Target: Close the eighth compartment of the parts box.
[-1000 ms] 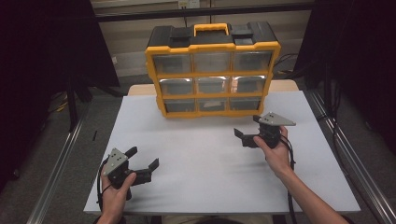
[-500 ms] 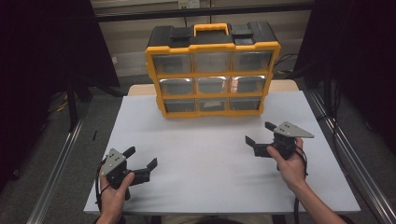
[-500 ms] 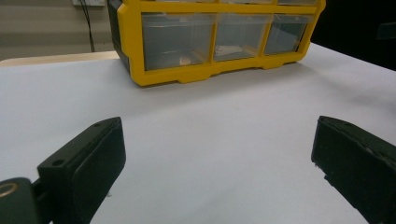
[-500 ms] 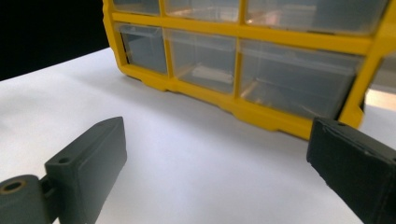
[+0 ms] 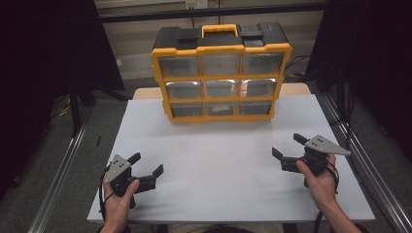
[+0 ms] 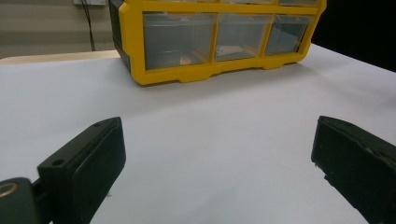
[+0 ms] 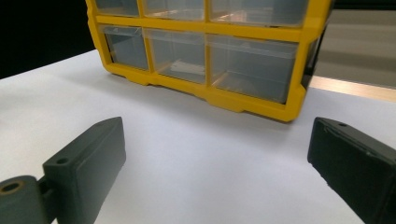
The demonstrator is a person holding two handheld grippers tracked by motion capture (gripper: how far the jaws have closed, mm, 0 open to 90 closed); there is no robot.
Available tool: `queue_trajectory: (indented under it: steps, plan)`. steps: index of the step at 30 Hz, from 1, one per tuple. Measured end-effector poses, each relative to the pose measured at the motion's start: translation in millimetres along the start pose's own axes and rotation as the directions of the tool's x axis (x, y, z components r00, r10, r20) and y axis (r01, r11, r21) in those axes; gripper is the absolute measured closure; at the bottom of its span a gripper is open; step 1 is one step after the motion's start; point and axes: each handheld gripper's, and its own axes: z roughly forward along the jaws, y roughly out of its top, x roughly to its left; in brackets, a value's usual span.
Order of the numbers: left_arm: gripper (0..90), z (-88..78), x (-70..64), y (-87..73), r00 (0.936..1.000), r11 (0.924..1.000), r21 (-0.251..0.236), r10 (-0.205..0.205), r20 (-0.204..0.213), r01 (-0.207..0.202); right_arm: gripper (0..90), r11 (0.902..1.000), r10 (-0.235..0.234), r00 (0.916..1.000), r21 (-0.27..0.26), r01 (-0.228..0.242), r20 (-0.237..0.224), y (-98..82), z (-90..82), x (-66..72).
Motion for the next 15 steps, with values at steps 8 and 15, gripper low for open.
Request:
queue_trajectory:
  steps: [8,15]
  plan:
    - [3.2,-0.2,0.1,-2.1,0.9997,0.9999,0.002,-0.016,-0.017,0.016,4.3,0.9999,0.008,0.9997,-0.011,-0.008,0.024,-8.0,-26.5,-3.4]
    - [3.2,-1.5,-0.6,-2.4,0.9997,0.9999,0.001,-0.013,-0.023,0.013,4.1,0.9996,0.028,0.9988,-0.001,-0.028,0.041,-15.4,-44.4,-6.8]
